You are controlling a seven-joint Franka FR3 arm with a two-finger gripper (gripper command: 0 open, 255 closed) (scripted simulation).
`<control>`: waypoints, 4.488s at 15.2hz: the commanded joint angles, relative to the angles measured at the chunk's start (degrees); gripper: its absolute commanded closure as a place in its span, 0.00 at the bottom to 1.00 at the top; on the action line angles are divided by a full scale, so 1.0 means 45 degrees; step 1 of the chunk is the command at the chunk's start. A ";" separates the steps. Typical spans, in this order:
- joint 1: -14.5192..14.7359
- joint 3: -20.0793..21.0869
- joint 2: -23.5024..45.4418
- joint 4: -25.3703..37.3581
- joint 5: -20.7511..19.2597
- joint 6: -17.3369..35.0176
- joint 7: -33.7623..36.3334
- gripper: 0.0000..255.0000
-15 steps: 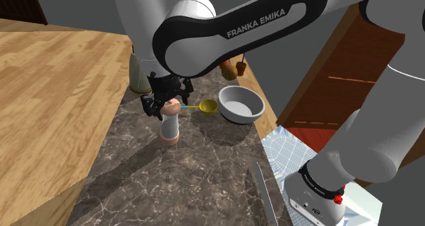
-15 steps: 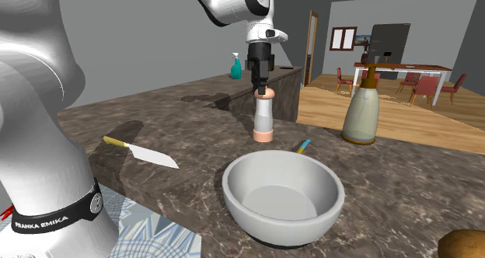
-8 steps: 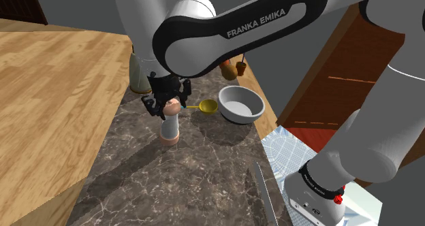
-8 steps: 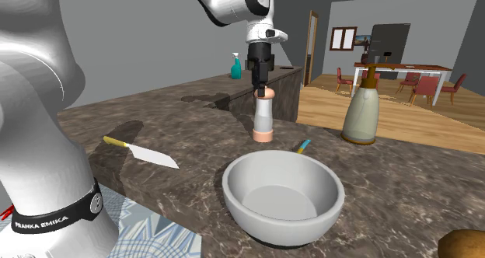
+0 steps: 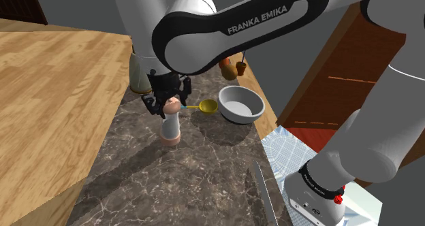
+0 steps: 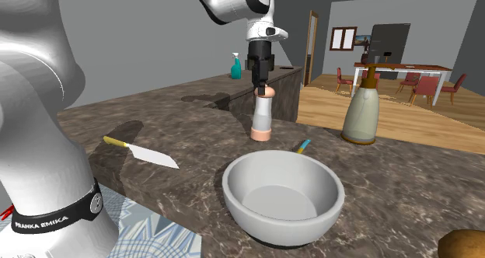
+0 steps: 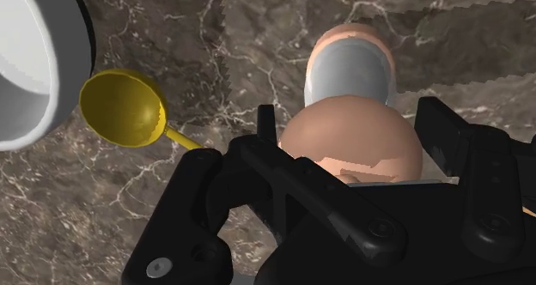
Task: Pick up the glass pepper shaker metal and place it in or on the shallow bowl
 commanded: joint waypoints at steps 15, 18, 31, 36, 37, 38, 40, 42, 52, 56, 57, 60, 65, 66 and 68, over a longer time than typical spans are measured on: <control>-0.0057 0.0104 -0.0810 0.1856 0.0597 -0.2441 -0.0683 1.00; -0.0051 0.0115 -0.0875 0.2299 0.0647 -0.2928 -0.0776 1.00; -0.0625 -0.0263 -0.2280 0.2646 0.1274 -0.4244 -0.2103 1.00; -0.1314 -0.1257 -0.4291 0.0985 0.1930 -0.4044 -0.3968 1.00; -0.1420 -0.1477 -0.4642 0.0705 0.2005 -0.4029 -0.4332 1.00; -0.1517 -0.1704 -0.4976 0.0443 0.2063 -0.4021 -0.4692 1.00; -0.1689 -0.2173 -0.5593 -0.0035 0.2126 -0.4019 -0.5396 1.00; -0.1858 -0.2645 -0.6148 -0.0452 0.2130 -0.4033 -0.6085 1.00; -0.2734 -0.5028 -0.8035 -0.1671 0.1489 -0.4167 -0.9365 1.00; -0.3043 -0.5810 -0.8378 -0.1968 0.1137 -0.4031 -1.0374 1.00; -0.3036 -0.5813 -0.8411 -0.2167 0.1140 -0.3868 -1.0344 1.00; -0.3018 -0.5818 -0.8495 -0.2749 0.1145 -0.3378 -1.0255 1.00; -0.2994 -0.5820 -0.8582 -0.3671 0.1144 -0.2558 -1.0102 1.00; -0.2990 -0.5819 -0.8591 -0.3848 0.1142 -0.2393 -1.0070 1.00; -0.2983 -0.5817 -0.8602 -0.4196 0.1137 -0.2062 -1.0006 1.00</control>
